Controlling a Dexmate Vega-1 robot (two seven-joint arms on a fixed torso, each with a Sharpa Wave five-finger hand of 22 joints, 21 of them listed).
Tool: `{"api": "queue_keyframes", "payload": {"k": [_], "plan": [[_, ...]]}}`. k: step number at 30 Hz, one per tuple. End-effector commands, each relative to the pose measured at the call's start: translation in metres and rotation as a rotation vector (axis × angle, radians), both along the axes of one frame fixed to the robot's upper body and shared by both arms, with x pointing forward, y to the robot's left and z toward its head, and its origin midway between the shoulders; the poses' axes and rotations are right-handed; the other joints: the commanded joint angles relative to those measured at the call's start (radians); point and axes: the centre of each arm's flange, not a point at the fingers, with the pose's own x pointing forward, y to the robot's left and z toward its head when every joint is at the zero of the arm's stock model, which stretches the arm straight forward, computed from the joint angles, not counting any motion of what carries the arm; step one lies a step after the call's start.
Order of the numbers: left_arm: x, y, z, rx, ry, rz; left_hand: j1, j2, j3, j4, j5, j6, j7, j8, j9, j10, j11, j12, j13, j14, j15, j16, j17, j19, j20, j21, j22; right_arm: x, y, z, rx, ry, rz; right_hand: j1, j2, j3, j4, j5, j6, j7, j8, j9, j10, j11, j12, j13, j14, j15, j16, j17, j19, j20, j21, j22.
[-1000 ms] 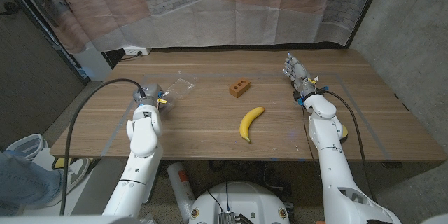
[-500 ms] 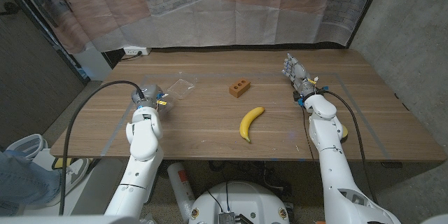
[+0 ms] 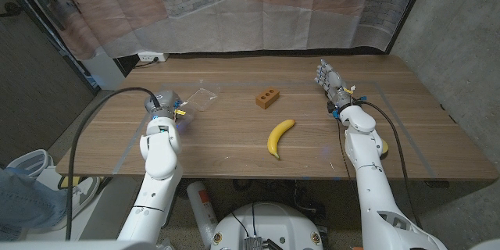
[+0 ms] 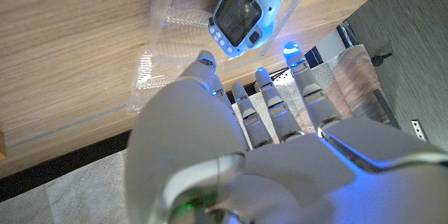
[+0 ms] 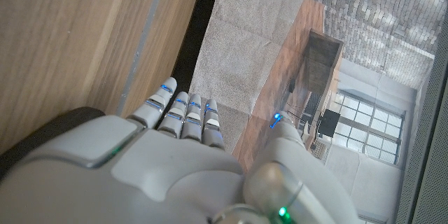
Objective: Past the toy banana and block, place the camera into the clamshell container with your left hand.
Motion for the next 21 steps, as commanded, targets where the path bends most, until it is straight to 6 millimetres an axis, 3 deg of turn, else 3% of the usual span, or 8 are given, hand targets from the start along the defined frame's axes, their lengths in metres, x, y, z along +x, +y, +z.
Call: {"api": "queue_keyframes", "payload": {"k": [1,10,21], "plan": [[-0.008,-0.006,0.016,0.008,-0.031,0.003,-0.009,0.001,0.005,0.003,0.007,0.003,-0.001,-0.001,0.001,0.01,-0.002,0.005,-0.002,0.012,-0.08,0.007,-0.002,0.004,-0.003,-0.003,0.002,0.002,-0.001,0.001,0.018,-0.005,0.004,0.003,0.01,-0.004,0.0,-0.002,0.006,0.002,0.0,0.002,0.008,0.0,0.005,0.005,0.006,-0.002,0.002,0.005,0.011,0.001,-0.004,0.002],[-0.008,-0.006,0.027,-0.045,-0.024,-0.026,-0.067,0.026,0.004,0.039,0.006,-0.062,-0.005,-0.038,-0.004,-0.017,0.014,-0.009,-0.021,-0.009,-0.062,-0.001,-0.025,-0.023,0.005,-0.035,0.004,0.003,-0.001,0.0,0.027,-0.002,0.005,0.003,0.01,-0.005,0.0,-0.002,0.006,0.001,0.0,0.002,0.009,-0.001,0.006,0.005,0.006,-0.001,0.002,0.005,0.011,0.001,-0.006,0.002],[-0.015,-0.004,0.039,-0.145,-0.086,-0.137,-0.155,0.067,0.002,0.099,0.003,-0.172,0.015,-0.096,-0.007,-0.035,0.038,-0.013,-0.049,-0.036,-0.045,-0.006,-0.054,-0.069,0.004,-0.078,0.005,0.005,0.0,0.001,0.031,-0.003,0.006,0.003,0.011,-0.005,0.0,-0.002,0.006,0.001,-0.001,0.002,0.01,-0.001,0.005,0.005,0.007,-0.001,0.002,0.005,0.011,0.001,-0.007,0.002]]}}
